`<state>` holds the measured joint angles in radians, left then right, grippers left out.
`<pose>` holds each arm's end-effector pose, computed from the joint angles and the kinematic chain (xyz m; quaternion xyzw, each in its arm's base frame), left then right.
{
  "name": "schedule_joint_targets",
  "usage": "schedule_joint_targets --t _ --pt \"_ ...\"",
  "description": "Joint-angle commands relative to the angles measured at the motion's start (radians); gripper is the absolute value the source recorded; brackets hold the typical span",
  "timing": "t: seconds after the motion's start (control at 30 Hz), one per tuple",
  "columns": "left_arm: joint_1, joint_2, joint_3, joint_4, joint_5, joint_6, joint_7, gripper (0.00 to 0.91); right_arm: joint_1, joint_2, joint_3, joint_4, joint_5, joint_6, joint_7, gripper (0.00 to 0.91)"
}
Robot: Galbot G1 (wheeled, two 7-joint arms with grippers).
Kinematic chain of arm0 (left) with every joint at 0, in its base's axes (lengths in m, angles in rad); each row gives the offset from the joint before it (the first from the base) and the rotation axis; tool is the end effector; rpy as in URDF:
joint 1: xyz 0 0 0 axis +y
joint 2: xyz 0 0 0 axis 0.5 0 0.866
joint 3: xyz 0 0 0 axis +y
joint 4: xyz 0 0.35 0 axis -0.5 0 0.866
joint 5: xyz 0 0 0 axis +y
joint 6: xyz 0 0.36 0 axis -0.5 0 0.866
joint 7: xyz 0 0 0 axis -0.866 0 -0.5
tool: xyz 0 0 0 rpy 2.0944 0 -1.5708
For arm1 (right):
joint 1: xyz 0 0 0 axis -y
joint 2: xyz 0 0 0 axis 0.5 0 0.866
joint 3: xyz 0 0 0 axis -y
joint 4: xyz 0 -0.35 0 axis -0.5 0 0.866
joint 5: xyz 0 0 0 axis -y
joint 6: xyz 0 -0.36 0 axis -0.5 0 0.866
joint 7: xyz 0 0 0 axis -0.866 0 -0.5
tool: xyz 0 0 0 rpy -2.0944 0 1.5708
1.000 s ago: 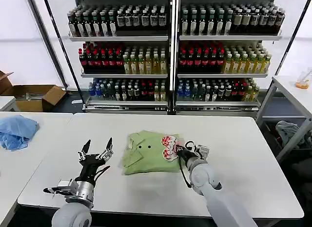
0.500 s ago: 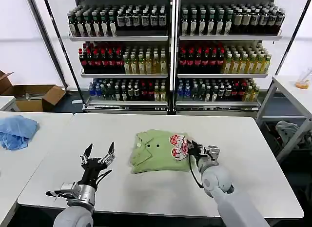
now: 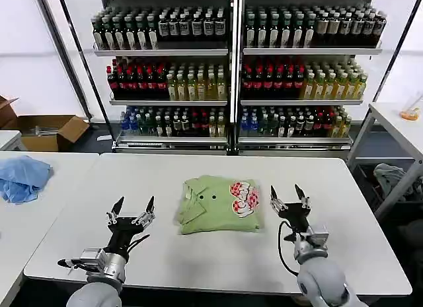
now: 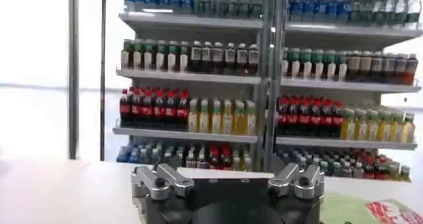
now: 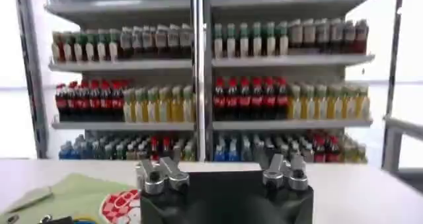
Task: Fold and organize the clothes.
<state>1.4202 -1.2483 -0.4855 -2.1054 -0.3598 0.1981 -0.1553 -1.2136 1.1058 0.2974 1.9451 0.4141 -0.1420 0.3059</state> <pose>0.2293 0.0416 -0.2634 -0.0259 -0.9984 0.0291 0.0410 0.2841 -0.0308 -0.2798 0.0271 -0.9991 0.0064 0.0307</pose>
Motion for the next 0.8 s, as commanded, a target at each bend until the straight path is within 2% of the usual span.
schedule_joint_targets --t 0.03,0.8 --pt "0.037 0.005 -0.035 -0.039 0.025 0.017 0.008 0.907 -0.307 -0.013 0.158 0.229 -0.128 0.09 -0.034 0.907" --pt "0.106 0.017 -0.079 -0.098 0.031 0.015 0.032 0.907 -0.354 0.001 0.181 0.295 -0.164 0.085 -0.029 0.907"
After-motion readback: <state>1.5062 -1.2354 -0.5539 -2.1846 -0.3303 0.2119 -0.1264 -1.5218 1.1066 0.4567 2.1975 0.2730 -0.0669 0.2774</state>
